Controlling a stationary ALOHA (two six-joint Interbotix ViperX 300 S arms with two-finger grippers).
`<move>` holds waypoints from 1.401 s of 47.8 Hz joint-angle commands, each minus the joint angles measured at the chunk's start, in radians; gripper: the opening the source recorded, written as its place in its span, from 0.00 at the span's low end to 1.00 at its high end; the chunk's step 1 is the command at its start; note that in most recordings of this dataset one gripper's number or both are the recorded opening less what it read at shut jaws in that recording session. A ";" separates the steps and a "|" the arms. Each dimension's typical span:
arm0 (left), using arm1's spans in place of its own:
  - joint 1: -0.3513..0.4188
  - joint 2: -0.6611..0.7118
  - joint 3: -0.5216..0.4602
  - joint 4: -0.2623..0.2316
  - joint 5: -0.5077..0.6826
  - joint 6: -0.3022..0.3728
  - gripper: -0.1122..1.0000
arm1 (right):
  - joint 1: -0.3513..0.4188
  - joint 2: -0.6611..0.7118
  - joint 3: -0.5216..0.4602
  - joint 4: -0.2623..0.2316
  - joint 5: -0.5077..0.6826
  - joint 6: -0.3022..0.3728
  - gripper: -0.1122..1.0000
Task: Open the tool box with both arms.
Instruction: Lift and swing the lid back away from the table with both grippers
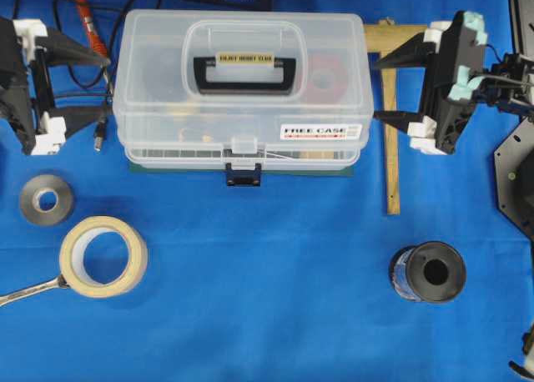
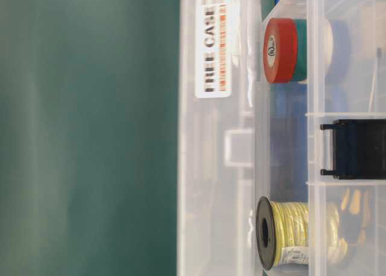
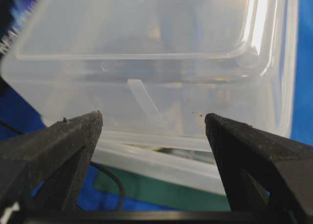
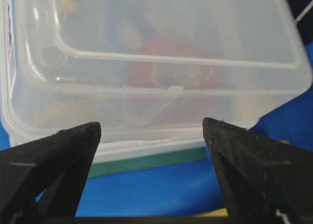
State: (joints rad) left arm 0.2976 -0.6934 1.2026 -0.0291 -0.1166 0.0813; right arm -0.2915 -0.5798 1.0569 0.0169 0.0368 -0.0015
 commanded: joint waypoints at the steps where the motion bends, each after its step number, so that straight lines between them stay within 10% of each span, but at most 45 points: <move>1: 0.011 -0.005 -0.066 -0.003 -0.021 -0.003 0.87 | -0.011 -0.012 -0.072 0.000 -0.021 0.005 0.86; 67: 0.218 -0.008 -0.084 -0.003 -0.115 0.078 0.87 | -0.221 -0.008 -0.124 -0.002 -0.080 0.003 0.86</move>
State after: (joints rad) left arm 0.5108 -0.7087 1.1474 -0.0337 -0.2071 0.1503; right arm -0.5047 -0.5906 0.9833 0.0123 -0.0123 -0.0015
